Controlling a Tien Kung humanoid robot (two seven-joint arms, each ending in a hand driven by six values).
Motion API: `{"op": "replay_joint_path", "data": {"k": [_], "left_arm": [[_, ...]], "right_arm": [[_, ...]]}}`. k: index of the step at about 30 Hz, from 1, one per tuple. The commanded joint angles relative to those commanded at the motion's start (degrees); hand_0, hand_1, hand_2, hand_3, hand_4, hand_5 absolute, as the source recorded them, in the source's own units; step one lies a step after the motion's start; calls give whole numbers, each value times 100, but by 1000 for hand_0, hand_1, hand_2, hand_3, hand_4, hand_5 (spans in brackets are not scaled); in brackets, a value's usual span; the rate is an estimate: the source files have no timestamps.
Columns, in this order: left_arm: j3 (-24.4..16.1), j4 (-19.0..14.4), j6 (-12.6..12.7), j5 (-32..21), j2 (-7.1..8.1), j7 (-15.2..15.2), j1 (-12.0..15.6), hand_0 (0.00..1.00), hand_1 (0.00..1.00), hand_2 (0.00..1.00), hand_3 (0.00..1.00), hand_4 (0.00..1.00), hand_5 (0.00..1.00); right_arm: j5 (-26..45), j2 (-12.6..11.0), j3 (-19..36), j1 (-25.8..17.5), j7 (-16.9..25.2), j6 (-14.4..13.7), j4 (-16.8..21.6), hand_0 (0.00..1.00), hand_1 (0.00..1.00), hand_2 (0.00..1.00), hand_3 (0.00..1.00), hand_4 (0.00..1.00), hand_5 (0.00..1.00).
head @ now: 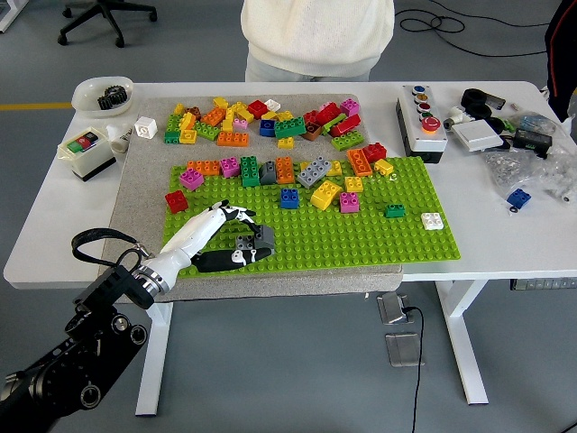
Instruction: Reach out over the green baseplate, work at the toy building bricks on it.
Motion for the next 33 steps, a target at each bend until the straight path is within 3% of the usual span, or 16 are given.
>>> {"op": "replay_joint_path", "data": {"k": [33], "left_arm": [[193,143,21,66,-59,69,-105,998,877,820,569,998,800]], "right_arm": [[14,-4,-7,10,-1,0,0,736,614,635,535,764,503]]}}
